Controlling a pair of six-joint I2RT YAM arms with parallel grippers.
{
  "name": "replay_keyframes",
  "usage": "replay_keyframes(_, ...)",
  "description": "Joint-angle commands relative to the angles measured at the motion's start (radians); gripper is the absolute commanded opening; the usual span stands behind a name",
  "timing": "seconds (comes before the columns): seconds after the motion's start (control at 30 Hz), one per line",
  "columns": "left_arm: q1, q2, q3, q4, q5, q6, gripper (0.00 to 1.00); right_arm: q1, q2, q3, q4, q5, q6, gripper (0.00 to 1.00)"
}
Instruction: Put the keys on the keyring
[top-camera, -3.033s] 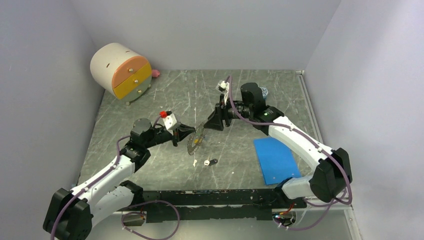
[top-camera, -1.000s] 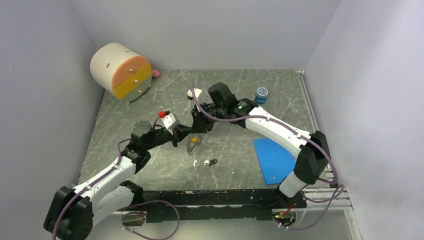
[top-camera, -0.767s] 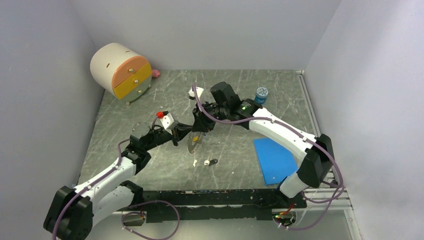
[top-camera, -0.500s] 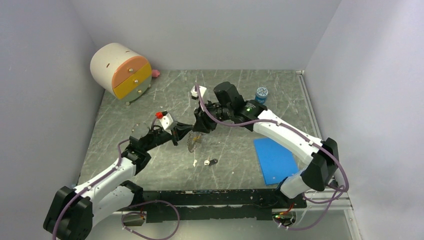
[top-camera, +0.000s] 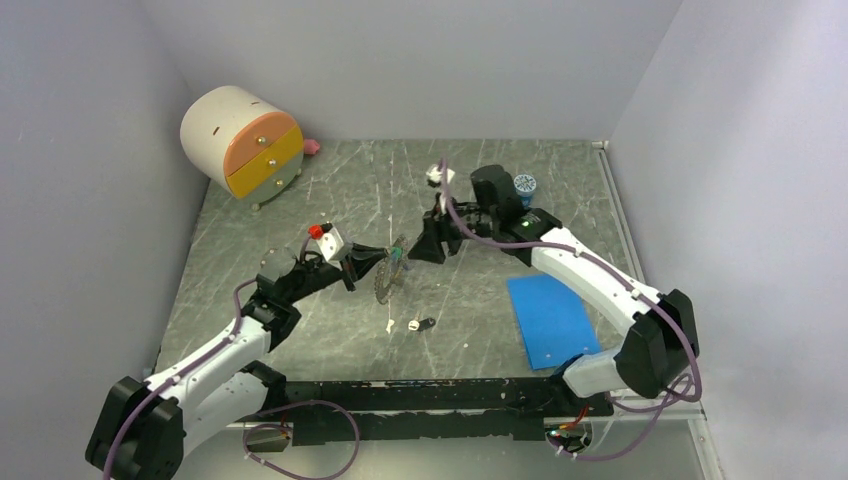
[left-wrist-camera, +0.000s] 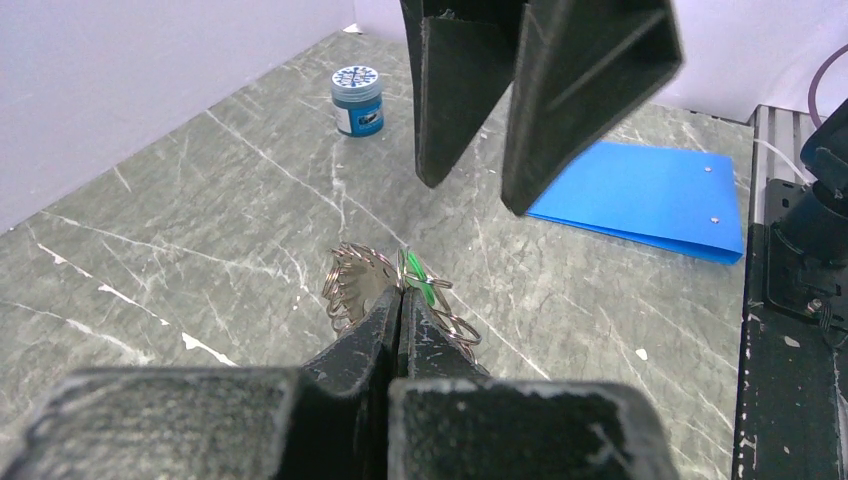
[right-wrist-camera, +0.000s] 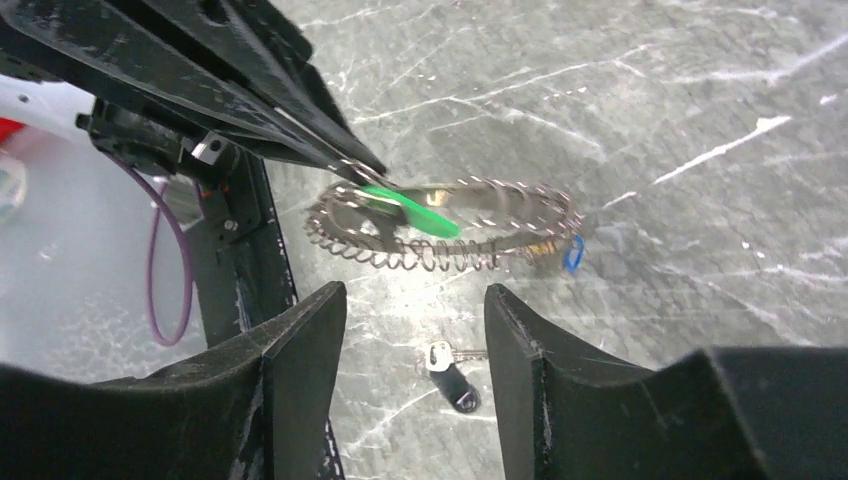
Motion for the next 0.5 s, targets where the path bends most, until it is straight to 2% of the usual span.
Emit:
replay_keyframes(0.0,-0.004,-0.034,0.000,0.077,0.012,-0.010,0.02,-0.107,-0.036,-0.094,0.256,-0.231,0.149,0.59)
replay_keyframes(0.2,-0.004,-0.055,-0.003,0.058,0.014,-0.014,0.03,-0.143,0.032,-0.151,0.464,-0.378,0.282,0.63)
replay_keyframes(0.3,-0.003,-0.065,-0.007,0.057,0.010,-0.018,0.03,-0.142,0.064,-0.168,0.567,-0.392,0.358,0.63)
replay_keyframes(0.47,-0.004,-0.071,-0.011,0.054,0.006,-0.020,0.03,-0.125,0.131,-0.155,0.608,-0.395,0.390,0.61)
